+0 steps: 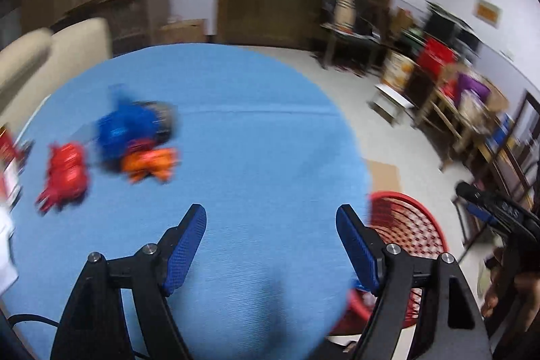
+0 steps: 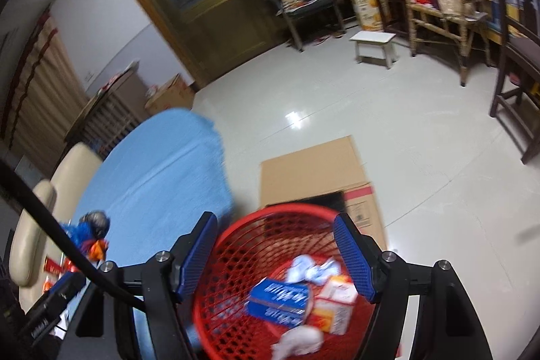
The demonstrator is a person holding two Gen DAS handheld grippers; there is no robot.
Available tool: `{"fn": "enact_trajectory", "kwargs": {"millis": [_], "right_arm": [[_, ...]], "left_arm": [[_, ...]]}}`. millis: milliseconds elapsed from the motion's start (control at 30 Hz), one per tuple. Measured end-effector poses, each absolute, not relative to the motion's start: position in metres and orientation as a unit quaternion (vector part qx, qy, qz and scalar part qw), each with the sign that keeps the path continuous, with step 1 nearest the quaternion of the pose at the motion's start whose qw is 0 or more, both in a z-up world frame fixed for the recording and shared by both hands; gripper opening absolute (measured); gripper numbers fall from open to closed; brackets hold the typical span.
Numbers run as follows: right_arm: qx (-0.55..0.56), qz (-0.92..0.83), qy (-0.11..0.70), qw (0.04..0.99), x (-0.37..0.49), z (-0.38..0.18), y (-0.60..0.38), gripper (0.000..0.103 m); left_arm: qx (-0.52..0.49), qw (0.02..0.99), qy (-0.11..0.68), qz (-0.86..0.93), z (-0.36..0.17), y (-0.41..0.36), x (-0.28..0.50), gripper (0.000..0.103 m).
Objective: Collect trash
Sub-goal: 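Grasp the red plastic bag with the left tool while the right tool grasps the orange bag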
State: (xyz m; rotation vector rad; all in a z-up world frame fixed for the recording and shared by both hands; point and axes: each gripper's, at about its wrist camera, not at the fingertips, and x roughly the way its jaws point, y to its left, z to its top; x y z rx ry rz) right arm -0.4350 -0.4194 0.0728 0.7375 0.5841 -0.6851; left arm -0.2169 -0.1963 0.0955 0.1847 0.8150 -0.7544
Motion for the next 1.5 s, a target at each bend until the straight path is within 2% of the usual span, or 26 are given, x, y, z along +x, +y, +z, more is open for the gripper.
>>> {"fn": "enact_trajectory", "kwargs": {"millis": [333,600,733,933,1500], "right_arm": [[0.29,-0.221,0.337,0.868,-0.351,0.079,-0.347,0.075],[0.181,-0.097,0.402,0.893,-0.236,0.073,-0.263,0.075],[0.139,-0.074,0.426,0.891,-0.178,0.064,-0.237,0.075],[0.17,-0.085,0.427,0.884,-0.12,0.048,-0.216,0.075],[0.133,-0.123,0.428,0.886,-0.06,0.025,-0.189,0.075]], "left_arm": [[0.0,0.885,0.407,-0.225,0.076,-0.078,-0.157,0.08],[-0.049,0.894,0.417,-0.158,0.064,-0.015,-0.132,0.08],[-0.059,0.893,0.422,-0.143,0.06,0.0,-0.125,0.08],[-0.068,0.895,0.421,-0.13,0.058,0.018,-0.112,0.08],[-0.071,0.899,0.415,-0.122,0.064,0.02,-0.085,0.08]]}}
